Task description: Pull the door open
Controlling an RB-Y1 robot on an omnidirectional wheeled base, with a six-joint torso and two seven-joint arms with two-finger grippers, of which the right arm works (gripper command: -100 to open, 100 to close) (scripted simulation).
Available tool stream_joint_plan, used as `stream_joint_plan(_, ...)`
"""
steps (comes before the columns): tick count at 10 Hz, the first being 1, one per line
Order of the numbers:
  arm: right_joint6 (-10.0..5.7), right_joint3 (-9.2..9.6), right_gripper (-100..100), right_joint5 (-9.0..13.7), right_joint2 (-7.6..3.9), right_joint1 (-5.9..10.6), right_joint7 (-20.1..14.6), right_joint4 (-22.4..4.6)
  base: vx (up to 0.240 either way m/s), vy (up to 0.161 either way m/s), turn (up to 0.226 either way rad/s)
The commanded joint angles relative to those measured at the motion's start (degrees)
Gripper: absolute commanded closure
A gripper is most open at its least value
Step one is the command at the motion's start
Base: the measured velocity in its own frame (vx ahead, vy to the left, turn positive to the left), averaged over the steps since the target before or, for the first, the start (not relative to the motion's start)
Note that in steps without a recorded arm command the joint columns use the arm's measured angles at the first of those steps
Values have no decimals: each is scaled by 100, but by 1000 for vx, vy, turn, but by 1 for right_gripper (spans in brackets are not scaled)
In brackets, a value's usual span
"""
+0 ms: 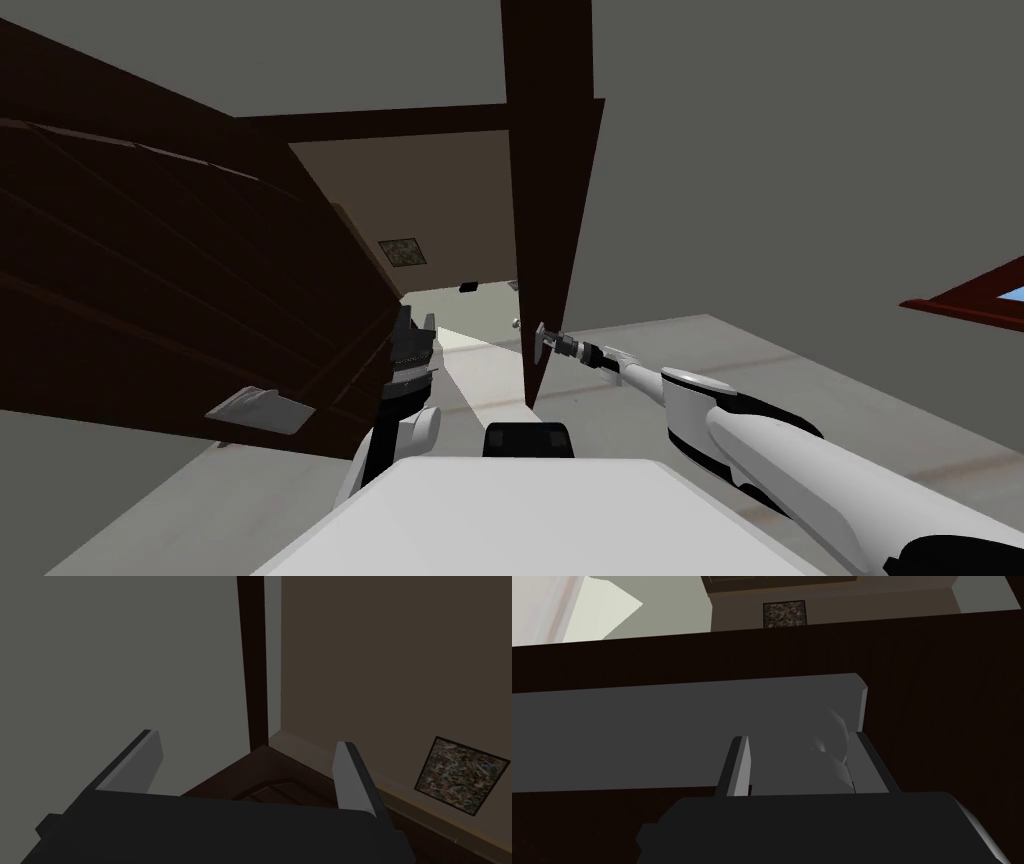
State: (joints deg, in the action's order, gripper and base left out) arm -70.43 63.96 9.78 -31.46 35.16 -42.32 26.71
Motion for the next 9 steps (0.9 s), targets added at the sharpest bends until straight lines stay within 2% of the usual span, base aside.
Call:
stream_joint_plan(1,15,22,100,3,42,32,2,-18,-58,-134,86)
stream_joint_plan(9,92,132,100,19,253,192,9,-109,-75,-200,114)
